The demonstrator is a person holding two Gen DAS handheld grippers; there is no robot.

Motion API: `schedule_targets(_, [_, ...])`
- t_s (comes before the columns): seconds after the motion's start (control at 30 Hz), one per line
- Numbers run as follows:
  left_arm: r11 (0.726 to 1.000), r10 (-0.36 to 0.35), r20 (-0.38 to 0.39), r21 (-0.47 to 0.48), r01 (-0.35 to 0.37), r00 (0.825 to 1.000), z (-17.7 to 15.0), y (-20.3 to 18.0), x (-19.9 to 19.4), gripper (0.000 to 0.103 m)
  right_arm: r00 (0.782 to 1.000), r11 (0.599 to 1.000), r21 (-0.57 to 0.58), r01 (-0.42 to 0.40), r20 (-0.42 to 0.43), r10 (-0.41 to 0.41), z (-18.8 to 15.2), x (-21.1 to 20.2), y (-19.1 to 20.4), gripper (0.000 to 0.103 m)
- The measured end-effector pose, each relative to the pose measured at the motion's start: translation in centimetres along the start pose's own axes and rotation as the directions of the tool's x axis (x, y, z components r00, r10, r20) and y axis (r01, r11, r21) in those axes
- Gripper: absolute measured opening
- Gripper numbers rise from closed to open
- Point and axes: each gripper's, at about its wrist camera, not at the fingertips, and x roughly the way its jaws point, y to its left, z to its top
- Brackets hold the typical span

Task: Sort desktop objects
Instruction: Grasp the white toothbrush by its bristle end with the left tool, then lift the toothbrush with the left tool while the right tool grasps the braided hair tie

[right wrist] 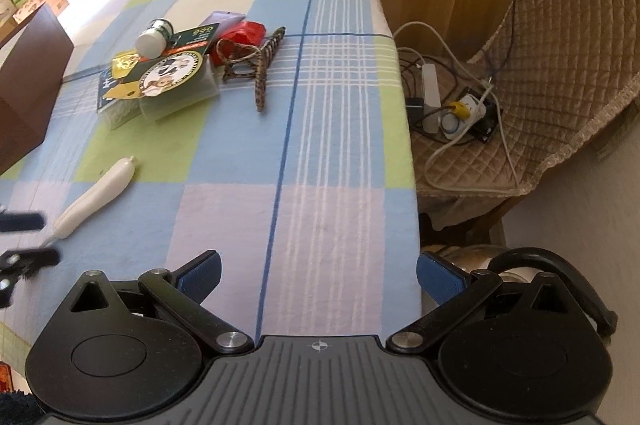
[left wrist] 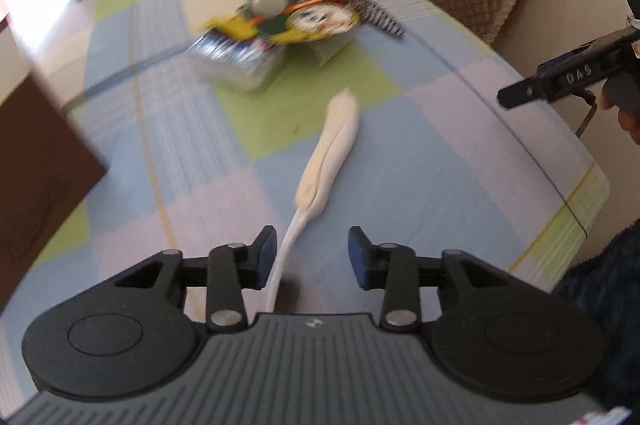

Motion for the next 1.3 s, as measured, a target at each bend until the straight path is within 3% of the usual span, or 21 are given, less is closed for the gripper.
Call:
schedule_targets(0.3, [0.998,0.002,-0.01,0.063,-0.001,1.0,3.0,-0.6,3.5,0.033,1.0,0.999,0.034,-0.014,0.016,0.014,-0.3,-0.3,-0.5,0.101])
schedule_targets(0.37, [0.998,-0.012,-0.008,0.058,0.012,1.0,3.0,-0.6,3.6,0.019,0.999,0.999,0.027,-0.032,0.031,0.031,0.0,-0.3,-0.2,0.101])
schedule_targets(0.6, [0.997,0.04,0.001,-0.071,-0.04,0.999,2.2,0.6,2.6,0.016,0.985,0.993,-0.099,-0.061,0.153,0.076,2.0,0.7,2.0,0.1])
schedule_targets(0.67, [0.991,0.061,0.005,-0.122,-0.06,0.998,2.0,1.4,2.0,0.016,0.977,0.986,-0.16,-0.053,0.198,0.085,3.1,1.4,2.7,0.082])
schedule_targets(0.73, [0.983,0.082,0.008,-0.166,-0.079,0.997,2.0,2.4,1.4,0.016,0.971,0.98,-0.195,-0.044,0.221,0.088,4.4,2.4,3.0,0.073])
schedule_targets(0.97, [0.948,0.13,0.034,-0.299,-0.114,0.991,2.4,5.5,-0.2,0.016,0.95,0.974,-0.178,-0.142,0.253,0.184,9.1,5.0,3.0,0.064])
schedule_targets(1.1, [0.929,0.142,0.046,-0.352,-0.117,0.989,2.8,6.7,-0.8,0.016,0.951,0.971,-0.193,-0.138,0.247,0.184,10.9,6.5,3.8,0.063])
schedule_targets(1.3, [0.923,0.158,0.067,-0.363,-0.123,0.985,4.2,7.4,-1.1,0.016,0.949,0.977,-0.15,-0.154,0.253,0.188,12.4,8.1,3.7,0.056])
